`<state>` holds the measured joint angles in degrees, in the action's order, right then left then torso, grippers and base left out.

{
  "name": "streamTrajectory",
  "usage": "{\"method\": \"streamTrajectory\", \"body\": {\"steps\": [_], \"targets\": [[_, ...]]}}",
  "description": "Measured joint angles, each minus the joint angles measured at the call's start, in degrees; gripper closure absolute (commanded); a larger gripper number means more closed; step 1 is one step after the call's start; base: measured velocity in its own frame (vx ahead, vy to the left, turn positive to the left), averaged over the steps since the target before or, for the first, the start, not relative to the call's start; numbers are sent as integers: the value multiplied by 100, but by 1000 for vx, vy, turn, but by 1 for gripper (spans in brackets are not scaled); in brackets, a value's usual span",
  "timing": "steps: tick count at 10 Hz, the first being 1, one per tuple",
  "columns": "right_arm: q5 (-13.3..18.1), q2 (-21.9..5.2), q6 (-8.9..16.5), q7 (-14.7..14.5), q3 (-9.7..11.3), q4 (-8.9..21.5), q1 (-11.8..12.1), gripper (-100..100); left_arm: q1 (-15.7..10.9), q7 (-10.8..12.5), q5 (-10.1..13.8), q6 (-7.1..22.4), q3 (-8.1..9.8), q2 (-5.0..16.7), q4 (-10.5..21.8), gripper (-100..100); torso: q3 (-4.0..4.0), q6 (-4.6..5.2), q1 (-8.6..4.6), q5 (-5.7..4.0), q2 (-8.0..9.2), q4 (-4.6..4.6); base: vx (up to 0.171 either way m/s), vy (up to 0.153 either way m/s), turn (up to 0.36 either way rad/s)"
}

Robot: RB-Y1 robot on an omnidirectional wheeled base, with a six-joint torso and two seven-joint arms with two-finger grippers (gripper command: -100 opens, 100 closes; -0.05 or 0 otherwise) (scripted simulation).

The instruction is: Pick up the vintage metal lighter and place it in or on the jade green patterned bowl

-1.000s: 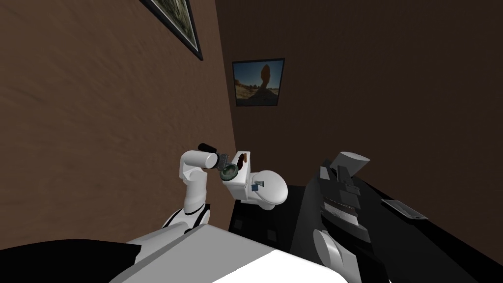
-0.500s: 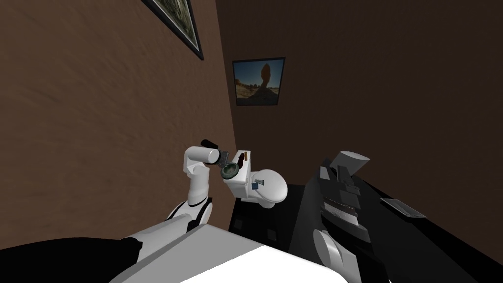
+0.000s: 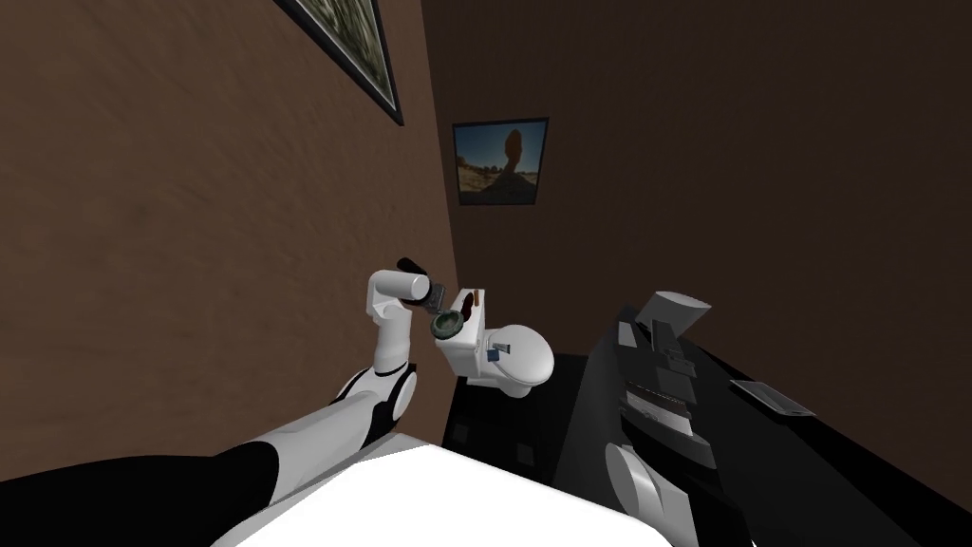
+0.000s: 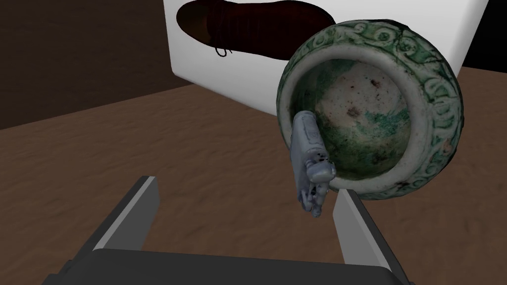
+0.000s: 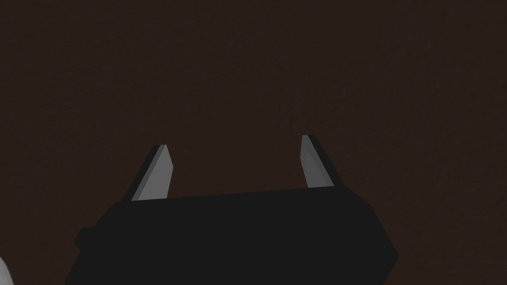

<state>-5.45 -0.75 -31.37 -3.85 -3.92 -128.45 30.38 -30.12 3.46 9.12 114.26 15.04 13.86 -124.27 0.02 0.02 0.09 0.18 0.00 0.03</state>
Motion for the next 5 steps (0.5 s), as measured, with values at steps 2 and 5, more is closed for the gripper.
{"method": "streamTrajectory", "body": {"steps": [2, 5], "targets": [[0, 0, 0, 0, 0, 0, 0, 0, -278, 19, -13, 14, 6, 70, 272, -100, 0, -1, 3, 1, -2, 0, -44, 0, 4], [0, 2, 0, 0, 1, 0, -4, 0, -593, 25, -13, 28, 31, 153, 571, 0, 0, 4, 2, 1, -1, -1, -26, 1, 5]]}}
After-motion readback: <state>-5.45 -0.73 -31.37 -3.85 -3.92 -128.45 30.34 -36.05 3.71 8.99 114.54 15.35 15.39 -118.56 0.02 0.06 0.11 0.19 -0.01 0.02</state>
